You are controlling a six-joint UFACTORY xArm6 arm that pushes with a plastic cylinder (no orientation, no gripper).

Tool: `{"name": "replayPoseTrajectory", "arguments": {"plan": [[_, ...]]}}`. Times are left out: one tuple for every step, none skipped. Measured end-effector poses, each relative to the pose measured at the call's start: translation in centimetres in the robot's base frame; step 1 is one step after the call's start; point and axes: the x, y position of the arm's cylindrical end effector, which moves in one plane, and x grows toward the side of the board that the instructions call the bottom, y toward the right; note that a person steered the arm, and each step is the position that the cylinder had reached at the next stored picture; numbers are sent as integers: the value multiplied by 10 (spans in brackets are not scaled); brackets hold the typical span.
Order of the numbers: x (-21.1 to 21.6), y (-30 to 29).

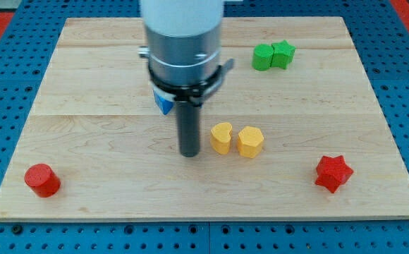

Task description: Nudge the red circle right a bit

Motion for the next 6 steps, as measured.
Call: {"name": "replayPoseTrajectory", "arguments": {"plan": [[-3, -98], [-12, -199], [-16, -260], [-1, -259], [36, -259], [67, -254]]}}
